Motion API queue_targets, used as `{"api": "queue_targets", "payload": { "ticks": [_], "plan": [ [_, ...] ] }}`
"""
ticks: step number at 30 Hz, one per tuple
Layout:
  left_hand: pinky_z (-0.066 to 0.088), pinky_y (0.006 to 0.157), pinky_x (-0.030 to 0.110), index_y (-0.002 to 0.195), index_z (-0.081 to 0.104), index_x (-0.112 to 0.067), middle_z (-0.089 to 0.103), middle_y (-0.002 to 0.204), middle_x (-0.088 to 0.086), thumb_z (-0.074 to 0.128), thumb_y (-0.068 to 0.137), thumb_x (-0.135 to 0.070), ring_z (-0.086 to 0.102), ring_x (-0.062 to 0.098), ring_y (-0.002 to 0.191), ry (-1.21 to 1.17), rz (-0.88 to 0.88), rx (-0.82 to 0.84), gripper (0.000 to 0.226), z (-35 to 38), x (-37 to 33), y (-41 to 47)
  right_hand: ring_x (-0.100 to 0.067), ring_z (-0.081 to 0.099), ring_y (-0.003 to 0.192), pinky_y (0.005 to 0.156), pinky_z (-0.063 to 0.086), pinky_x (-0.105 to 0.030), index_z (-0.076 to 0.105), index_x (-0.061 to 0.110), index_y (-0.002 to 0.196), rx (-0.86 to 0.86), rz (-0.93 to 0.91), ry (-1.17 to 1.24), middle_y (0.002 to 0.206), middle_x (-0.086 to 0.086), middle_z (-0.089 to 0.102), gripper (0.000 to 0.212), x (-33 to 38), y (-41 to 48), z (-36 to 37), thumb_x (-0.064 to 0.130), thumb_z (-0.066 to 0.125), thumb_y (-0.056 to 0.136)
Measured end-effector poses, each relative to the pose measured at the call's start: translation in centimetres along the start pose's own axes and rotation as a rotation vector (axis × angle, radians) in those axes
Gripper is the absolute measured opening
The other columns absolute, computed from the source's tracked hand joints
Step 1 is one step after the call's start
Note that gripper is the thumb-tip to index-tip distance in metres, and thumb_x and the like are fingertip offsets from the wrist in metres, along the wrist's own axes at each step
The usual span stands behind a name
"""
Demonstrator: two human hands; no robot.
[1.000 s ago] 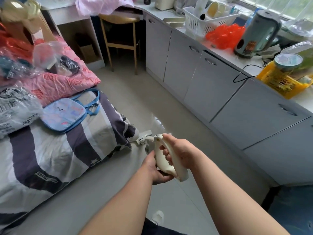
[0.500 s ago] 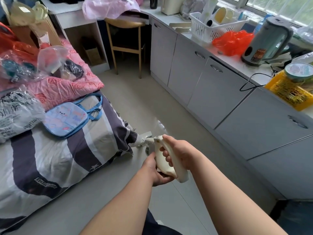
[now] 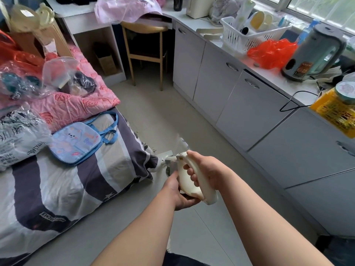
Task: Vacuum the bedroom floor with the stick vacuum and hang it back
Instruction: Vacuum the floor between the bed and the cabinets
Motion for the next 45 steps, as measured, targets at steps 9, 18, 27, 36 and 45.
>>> {"api": "queue_targets", "payload": {
  "ticks": [9,18,27,36,45],
  "plan": [
    [0.05,0.094,0.048,0.082,0.065,-0.01,0.068,0.062,0.012,0.066,0.083,-0.037,0.062,0.028,0.076,-0.033,0.007,-0.004,0.027,0.6,-1.5,0.4,-0.014,0.041,0.042,0.047,0.03,-0.024,0.06,0.005,0.086,0.016,0.012,0.006,0.053,0.0,0.048,0.046,1.1,1.5,0.0,0.048,0.049,0.099],
    [0.053,0.087,0.048,0.09,0.066,-0.011,0.07,0.073,0.014,0.071,0.08,-0.041,0.065,0.029,0.077,-0.102,0.042,0.012,0.033,2.9,-3.1,1.7,-0.014,0.039,0.041,0.046,0.029,-0.023,0.058,0.007,0.081,0.04,0.0,-0.055,0.052,0.0,0.047,0.047,4.1,3.2,-1.3,0.047,0.047,0.101],
    [0.056,0.076,0.054,0.108,0.065,-0.007,0.067,0.099,0.02,0.071,0.082,-0.052,0.067,0.035,0.086,-0.256,0.066,-0.025,0.052,7.0,-3.7,4.2,-0.013,0.039,0.039,0.046,0.03,-0.022,0.058,0.008,0.08,0.074,-0.016,-0.122,0.053,0.001,0.047,0.044,7.0,5.4,-5.3,0.046,0.049,0.1],
    [0.055,0.083,0.056,0.107,0.061,-0.004,0.064,0.105,0.027,0.075,0.077,-0.057,0.068,0.04,0.091,-0.387,0.119,-0.075,0.063,9.8,-4.0,6.3,-0.015,0.041,0.04,0.043,0.033,-0.019,0.057,0.006,0.085,0.115,-0.095,-0.172,0.052,-0.001,0.049,0.039,9.1,7.7,-7.8,0.043,0.053,0.098],
    [0.058,0.068,0.049,0.102,0.062,-0.005,0.067,0.098,0.023,0.073,0.077,-0.061,0.07,0.036,0.078,-0.431,0.156,-0.123,0.062,10.8,-4.4,6.8,-0.018,0.043,0.043,0.045,0.035,-0.021,0.059,0.005,0.081,0.137,-0.123,-0.185,0.058,-0.004,0.051,0.036,9.7,8.8,-8.1,0.039,0.057,0.094]
  ]
}}
Point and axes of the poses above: each hand's wrist, its own y-axis towards the middle knuckle, its own z-axis out of the palm, x = y × z, the point moved 1 cm from there along y, towards the middle knuckle
